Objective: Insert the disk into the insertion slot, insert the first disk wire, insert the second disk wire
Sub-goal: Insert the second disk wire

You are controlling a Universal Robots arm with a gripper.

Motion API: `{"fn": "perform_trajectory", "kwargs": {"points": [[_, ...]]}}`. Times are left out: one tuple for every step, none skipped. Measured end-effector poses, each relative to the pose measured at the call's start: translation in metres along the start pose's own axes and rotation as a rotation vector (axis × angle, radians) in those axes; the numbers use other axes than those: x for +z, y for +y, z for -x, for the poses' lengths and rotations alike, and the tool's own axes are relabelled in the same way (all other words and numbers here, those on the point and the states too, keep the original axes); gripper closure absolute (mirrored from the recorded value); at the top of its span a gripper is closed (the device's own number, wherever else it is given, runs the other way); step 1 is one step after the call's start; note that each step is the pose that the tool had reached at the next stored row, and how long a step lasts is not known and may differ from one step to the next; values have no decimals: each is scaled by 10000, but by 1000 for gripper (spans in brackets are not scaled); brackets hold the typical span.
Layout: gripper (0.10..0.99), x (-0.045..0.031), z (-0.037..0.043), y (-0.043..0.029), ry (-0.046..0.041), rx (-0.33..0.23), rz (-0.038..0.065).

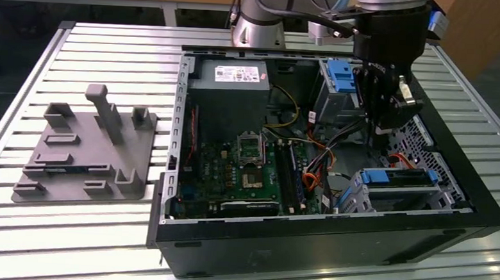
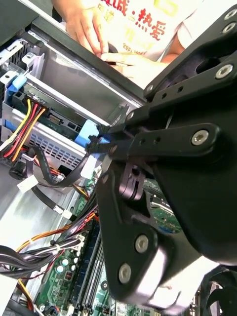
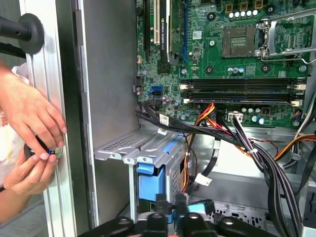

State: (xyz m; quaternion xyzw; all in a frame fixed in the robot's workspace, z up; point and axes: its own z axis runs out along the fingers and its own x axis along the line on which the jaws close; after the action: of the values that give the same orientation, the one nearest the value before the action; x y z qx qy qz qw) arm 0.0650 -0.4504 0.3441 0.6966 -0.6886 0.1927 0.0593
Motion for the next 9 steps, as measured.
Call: {"fn": "perform_trajectory", "kwargs": {"points": [[898, 1, 0, 0, 11, 3, 2], [898, 2, 1, 0, 19, 6, 3], [898, 3, 1, 1, 25, 10, 5], [898, 7, 3, 1, 35, 16, 8], [898, 9, 4, 1, 40, 18, 9], [898, 12, 5, 2, 45, 20, 9], [898, 16, 6, 2, 50, 20, 10], [898, 19, 7, 3, 52, 20, 10], [898, 22, 8, 3, 53, 20, 10]]}}
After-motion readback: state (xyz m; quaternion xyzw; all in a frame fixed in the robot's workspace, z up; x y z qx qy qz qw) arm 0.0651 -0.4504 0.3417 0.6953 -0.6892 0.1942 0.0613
